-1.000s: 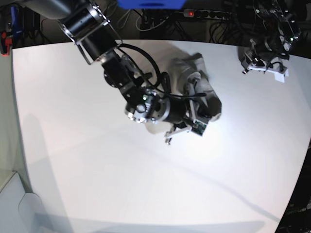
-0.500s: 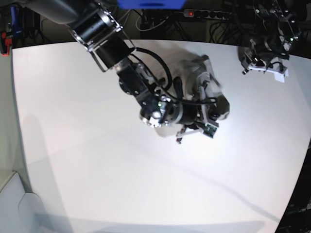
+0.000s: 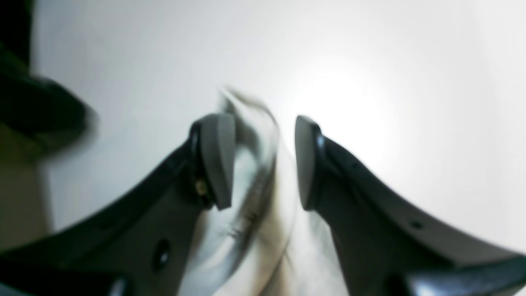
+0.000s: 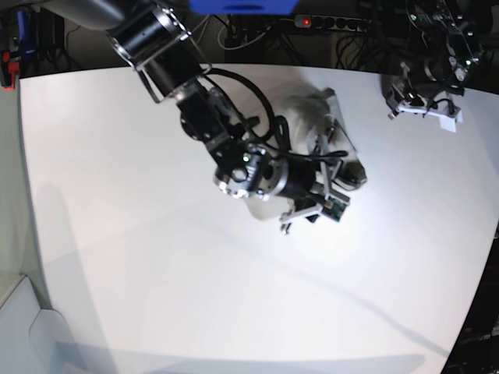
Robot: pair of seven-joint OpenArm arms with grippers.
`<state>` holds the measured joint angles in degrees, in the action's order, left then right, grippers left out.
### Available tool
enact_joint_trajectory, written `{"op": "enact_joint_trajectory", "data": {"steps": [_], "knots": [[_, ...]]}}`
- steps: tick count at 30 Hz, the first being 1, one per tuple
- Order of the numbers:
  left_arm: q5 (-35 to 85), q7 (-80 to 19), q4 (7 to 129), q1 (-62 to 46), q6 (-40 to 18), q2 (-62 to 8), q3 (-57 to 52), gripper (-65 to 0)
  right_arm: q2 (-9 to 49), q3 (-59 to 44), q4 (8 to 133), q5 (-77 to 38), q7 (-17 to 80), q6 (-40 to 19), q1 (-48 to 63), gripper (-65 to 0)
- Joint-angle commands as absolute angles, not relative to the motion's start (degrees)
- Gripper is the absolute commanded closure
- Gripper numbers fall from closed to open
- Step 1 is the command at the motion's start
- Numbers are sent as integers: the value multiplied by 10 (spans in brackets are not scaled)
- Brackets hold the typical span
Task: Layout the t-shirt on the table in an organized manner, then fold the t-shirt properly
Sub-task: 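Lay the folded end down with the right gripper and release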
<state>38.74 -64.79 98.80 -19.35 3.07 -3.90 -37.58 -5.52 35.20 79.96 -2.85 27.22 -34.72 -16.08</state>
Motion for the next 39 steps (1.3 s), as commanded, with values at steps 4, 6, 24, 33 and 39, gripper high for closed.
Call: {"op": "enact_joint_trajectory", "data": {"steps": [4,6,24,33,39], "knots": [[396,-647,1000,-190,34,-44,-378,0,-36,321,900,-36,258,-349,-138,-247],[396,-645,1007,-189,34,-43,-377,0,-17,293,910,-36,258,-351,-123,-240],[396,-647,1007,-178,34,-43,-373,0,-17,158,764,-38,219,-351,-87,0],[393,-648,1008,-193,34,-45,-375,0,-22,157,664,-38,160,-351,-129,0],[390,-648,1008,-189,34,-45,-373,0,-23,131,830,-38,193,-351,-73,0]]}}
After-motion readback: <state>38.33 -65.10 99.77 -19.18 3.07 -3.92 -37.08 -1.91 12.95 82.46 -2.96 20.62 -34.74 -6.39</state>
